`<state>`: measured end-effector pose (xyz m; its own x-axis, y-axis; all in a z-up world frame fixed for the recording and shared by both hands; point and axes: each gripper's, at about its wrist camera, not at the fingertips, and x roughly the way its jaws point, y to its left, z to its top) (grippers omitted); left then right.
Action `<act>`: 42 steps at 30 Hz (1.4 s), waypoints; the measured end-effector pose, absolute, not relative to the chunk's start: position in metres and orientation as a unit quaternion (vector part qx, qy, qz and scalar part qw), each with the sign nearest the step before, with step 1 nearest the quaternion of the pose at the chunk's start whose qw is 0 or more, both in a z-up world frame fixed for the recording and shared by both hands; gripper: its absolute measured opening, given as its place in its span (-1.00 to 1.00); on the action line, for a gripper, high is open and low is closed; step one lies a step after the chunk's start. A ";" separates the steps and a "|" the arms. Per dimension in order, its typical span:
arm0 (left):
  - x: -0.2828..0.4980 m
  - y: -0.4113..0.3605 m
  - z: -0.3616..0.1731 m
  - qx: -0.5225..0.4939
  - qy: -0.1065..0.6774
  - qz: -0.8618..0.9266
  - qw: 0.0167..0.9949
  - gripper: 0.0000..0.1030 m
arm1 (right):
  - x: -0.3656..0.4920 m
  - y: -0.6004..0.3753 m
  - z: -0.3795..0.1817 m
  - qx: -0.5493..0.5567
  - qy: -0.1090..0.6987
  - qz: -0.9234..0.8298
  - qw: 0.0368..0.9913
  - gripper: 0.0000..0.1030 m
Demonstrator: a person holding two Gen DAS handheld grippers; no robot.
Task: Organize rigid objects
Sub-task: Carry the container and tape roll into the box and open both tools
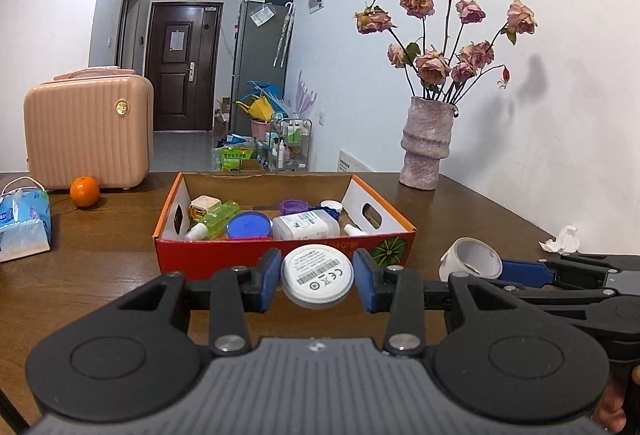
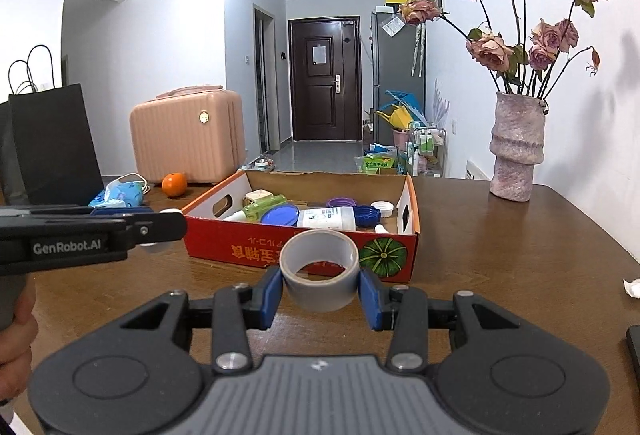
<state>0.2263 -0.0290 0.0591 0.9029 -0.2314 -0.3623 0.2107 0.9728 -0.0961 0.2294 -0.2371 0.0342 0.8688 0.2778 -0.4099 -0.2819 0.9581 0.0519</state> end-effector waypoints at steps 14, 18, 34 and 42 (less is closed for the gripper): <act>0.308 -0.019 0.073 -0.025 0.177 -0.107 0.978 -0.23 | 0.311 -0.241 0.042 -0.014 0.207 0.142 0.968 -0.21; 0.348 -0.017 0.077 -0.019 0.175 -0.099 0.979 -0.23 | 0.349 -0.241 0.042 -0.023 0.215 0.148 0.965 -0.21; 0.583 -0.010 0.030 0.000 0.364 -0.126 0.923 -0.22 | 0.568 -0.221 0.008 -0.103 0.415 0.171 0.888 -0.20; 0.603 -0.004 0.011 -0.006 0.384 -0.121 0.915 0.04 | 0.582 -0.202 -0.004 -0.133 0.423 0.175 0.879 0.00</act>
